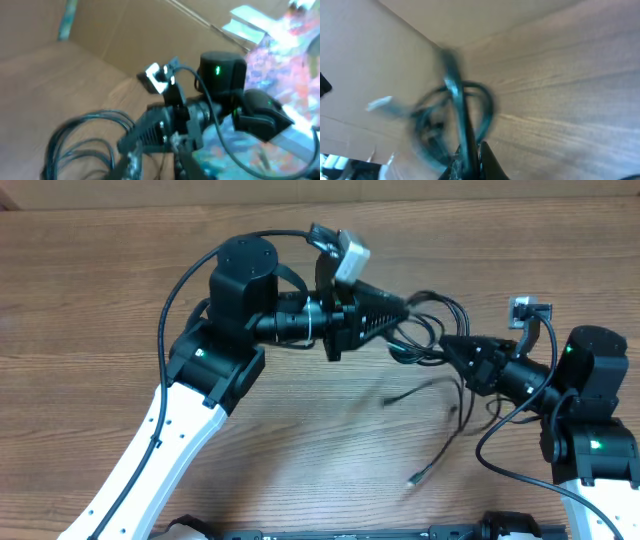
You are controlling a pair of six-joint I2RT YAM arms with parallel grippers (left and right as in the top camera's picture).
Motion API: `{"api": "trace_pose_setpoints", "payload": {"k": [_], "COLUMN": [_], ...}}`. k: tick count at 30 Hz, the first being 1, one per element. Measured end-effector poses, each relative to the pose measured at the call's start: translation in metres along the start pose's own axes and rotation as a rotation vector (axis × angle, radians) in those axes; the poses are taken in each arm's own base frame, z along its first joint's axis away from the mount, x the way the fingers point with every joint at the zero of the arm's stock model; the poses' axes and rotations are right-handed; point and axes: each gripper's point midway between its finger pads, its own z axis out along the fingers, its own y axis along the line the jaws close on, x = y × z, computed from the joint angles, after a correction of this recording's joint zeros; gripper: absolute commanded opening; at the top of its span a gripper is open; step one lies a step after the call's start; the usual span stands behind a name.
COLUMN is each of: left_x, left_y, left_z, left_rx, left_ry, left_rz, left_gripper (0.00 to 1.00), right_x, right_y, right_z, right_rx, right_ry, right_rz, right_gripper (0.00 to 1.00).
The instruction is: Untangle cables
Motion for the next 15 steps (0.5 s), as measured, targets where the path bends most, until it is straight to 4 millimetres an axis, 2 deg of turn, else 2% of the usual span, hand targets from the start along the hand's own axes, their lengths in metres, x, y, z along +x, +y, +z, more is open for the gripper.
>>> {"api": "trace_pose_setpoints", "payload": {"k": [7, 12, 15], "left_x": [0.045, 0.07, 0.084], "left_y": [0.016, 0.031, 0.032], "left_z": [-0.005, -0.01, -0.008], "left_rx": [-0.067, -0.148, -0.167], "left_ry": [0.157, 0.251, 0.305], "left_rz": [0.083, 0.129, 0.182], "left_gripper": [0.33, 0.36, 0.35], "right_x": [0.012, 0.014, 0.016], "right_y": [-0.004, 0.003, 0.007], "right_z": [0.0, 0.0, -0.001], "right_rx": [0.017, -0.02, -0.041], "right_ry": [0.041, 0.06, 0.073], "right_rz": [0.177, 0.261, 0.296], "right_gripper": [0.04, 0.04, 0.04]}}
